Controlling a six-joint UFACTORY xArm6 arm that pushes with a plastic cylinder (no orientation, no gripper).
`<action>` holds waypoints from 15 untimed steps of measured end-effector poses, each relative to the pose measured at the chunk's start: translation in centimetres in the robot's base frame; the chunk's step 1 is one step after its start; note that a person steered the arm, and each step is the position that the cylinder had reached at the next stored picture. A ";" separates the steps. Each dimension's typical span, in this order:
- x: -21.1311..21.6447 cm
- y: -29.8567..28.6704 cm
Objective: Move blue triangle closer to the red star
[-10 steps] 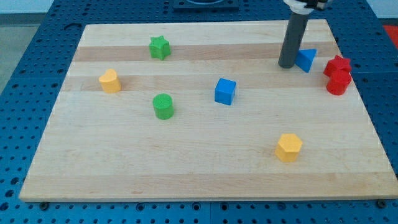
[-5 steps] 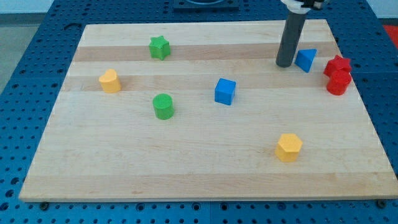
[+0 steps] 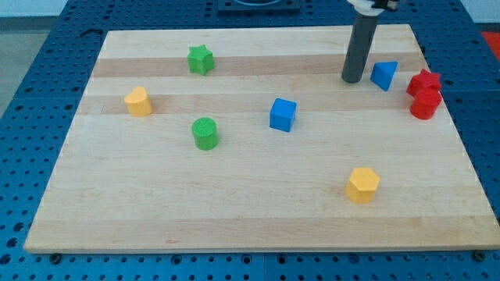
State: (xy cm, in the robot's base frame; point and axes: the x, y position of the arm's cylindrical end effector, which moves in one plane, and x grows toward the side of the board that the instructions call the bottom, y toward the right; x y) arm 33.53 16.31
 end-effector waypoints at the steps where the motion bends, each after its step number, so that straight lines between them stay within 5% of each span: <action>1: 0.2 0.9; 15: -0.5 4.7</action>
State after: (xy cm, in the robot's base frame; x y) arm 33.03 20.98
